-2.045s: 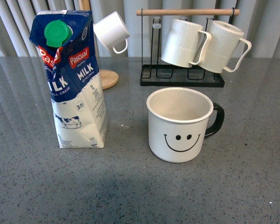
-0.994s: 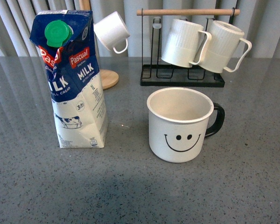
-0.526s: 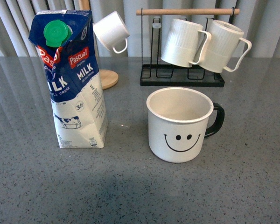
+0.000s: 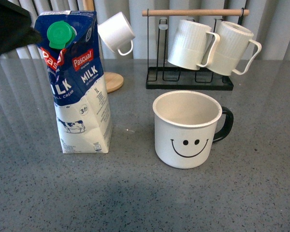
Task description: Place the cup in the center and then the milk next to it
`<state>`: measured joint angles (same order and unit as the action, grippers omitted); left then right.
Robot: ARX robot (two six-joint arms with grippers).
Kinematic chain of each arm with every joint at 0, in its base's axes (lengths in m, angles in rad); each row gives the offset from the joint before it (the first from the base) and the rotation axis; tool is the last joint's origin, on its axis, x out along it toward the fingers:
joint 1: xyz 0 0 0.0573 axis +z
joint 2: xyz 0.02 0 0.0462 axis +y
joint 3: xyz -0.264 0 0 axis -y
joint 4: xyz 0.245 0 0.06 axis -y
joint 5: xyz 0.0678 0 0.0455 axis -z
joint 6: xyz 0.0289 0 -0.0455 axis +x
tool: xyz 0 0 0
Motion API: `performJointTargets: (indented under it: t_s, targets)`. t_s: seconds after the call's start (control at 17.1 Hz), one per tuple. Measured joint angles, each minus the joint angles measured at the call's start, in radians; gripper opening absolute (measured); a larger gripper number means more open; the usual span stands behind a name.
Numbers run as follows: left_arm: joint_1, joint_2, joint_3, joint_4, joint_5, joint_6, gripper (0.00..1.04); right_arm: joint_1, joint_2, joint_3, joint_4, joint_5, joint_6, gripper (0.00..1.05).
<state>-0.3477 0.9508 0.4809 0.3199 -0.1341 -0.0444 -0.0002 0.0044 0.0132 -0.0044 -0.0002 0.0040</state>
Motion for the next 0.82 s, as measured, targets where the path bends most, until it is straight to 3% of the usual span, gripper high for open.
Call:
performJointTargets:
  t_s: [0.29,0.7,0.82]
  targets:
    - [-0.022,0.277,0.135,0.040,-0.002,-0.010,0.98,0.000,0.000,0.000,0.000,0.000,0.000,0.98]
    - [-0.023,0.420,0.195,0.108,-0.073,-0.080,0.98,0.000,0.000,0.000,0.000,0.000,0.000,0.98]
    - [-0.023,0.423,0.197,0.118,-0.079,-0.080,0.76,0.000,0.000,0.000,0.000,0.000,0.000,0.98]
